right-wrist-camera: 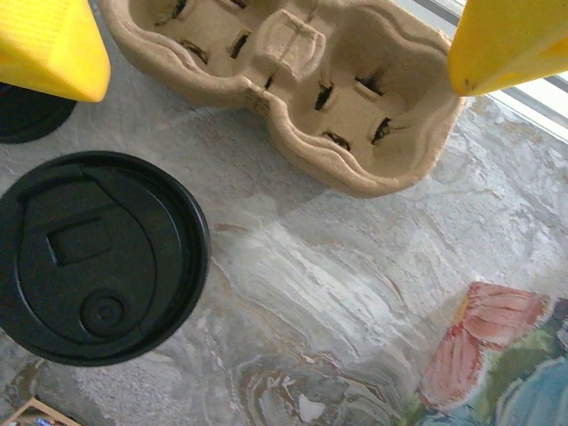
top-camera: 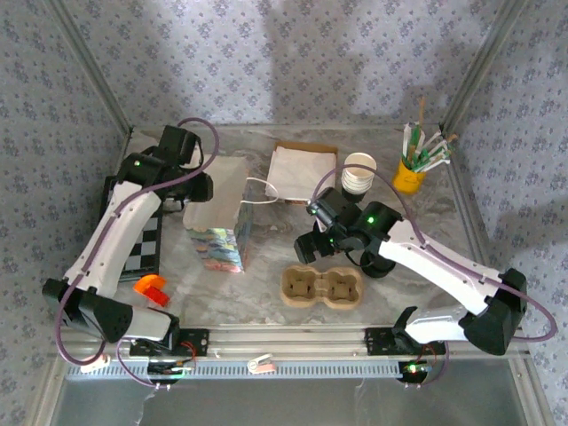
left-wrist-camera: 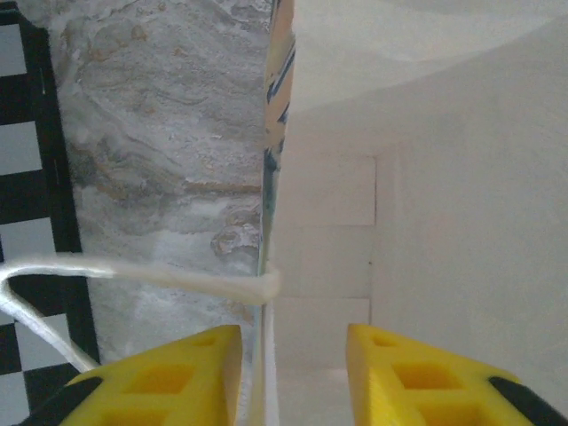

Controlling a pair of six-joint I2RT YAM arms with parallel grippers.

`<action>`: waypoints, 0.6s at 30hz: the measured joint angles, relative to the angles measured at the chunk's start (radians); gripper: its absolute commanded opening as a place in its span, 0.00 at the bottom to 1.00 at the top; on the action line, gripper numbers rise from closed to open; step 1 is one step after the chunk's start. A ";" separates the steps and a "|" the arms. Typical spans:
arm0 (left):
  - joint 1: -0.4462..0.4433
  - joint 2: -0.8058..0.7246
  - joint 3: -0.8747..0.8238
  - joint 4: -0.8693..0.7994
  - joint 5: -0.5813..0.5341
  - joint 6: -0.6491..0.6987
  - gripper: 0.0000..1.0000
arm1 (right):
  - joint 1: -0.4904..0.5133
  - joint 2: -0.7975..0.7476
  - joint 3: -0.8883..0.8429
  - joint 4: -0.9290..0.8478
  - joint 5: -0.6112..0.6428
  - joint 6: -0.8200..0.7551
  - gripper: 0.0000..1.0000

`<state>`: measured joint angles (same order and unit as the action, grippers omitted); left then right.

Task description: Pack the takeout coffee

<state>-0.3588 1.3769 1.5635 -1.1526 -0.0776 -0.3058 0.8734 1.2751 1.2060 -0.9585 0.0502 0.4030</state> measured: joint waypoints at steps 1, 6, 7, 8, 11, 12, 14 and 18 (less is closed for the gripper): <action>0.000 -0.002 0.015 -0.015 -0.008 -0.005 0.49 | 0.000 -0.003 0.000 -0.008 0.000 0.001 0.97; -0.003 -0.071 0.051 -0.038 -0.020 -0.018 0.56 | 0.004 -0.031 -0.008 -0.044 0.006 0.006 0.89; -0.007 -0.098 0.051 -0.044 -0.020 -0.022 0.56 | 0.005 -0.039 -0.021 -0.051 0.006 0.011 0.87; -0.011 -0.126 0.050 -0.049 -0.020 -0.028 0.56 | 0.007 -0.046 -0.036 -0.061 0.006 0.019 0.85; -0.040 -0.206 0.034 -0.050 -0.021 -0.056 0.56 | 0.020 -0.060 -0.087 -0.080 0.002 0.045 0.82; -0.055 -0.235 0.018 -0.050 -0.022 -0.068 0.56 | 0.026 -0.062 -0.103 -0.087 0.001 0.060 0.81; -0.096 -0.296 -0.027 -0.048 -0.023 -0.098 0.55 | 0.042 -0.071 -0.142 -0.087 -0.002 0.101 0.79; -0.172 -0.385 -0.111 -0.034 -0.024 -0.164 0.54 | 0.068 -0.089 -0.230 -0.052 -0.023 0.195 0.75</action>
<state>-0.5304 0.9924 1.4528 -1.1862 -0.1017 -0.4698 0.9417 1.1866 0.9760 -1.0107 0.0277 0.5983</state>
